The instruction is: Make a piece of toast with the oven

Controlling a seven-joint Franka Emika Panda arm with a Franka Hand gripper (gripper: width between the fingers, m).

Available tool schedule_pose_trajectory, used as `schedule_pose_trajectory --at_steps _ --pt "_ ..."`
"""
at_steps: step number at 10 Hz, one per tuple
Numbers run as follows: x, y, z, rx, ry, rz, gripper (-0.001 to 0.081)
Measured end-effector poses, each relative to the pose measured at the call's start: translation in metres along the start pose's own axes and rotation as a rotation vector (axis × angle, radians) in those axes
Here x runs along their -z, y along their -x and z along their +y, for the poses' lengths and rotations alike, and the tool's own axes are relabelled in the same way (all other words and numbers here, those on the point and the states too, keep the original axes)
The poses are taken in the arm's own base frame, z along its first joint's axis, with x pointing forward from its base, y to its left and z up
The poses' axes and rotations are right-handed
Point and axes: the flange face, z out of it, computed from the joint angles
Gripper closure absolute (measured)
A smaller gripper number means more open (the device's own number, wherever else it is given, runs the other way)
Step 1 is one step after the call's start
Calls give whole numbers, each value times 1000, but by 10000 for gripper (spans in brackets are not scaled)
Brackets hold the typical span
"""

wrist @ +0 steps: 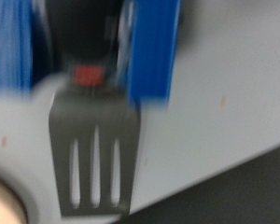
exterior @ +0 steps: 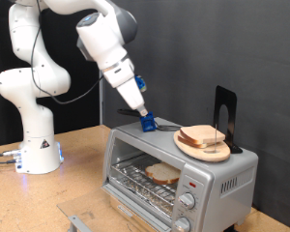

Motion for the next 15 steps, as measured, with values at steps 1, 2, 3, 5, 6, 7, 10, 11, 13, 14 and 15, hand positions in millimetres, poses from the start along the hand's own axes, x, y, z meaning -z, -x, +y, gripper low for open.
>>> schedule_pose_trajectory --at_steps 1,2,3,5,6,7,10,11,13,14,15 --pt "6 13 10 -2 -11 1 -2" --pt "15 25 20 -9 -20 14 -2" --pt "25 35 29 -19 -31 38 -2" --pt "50 48 46 -24 -68 98 -2" --pt "63 54 54 -23 -83 122 -2" --pt "76 60 62 -28 -90 131 -2" --pt "97 73 72 -38 -98 127 -2" --pt "97 70 70 -106 -120 156 -2" --pt "99 70 77 -347 -153 204 -2" --pt "102 73 88 -472 -152 222 -2" --pt "105 76 104 -599 -133 253 -2"
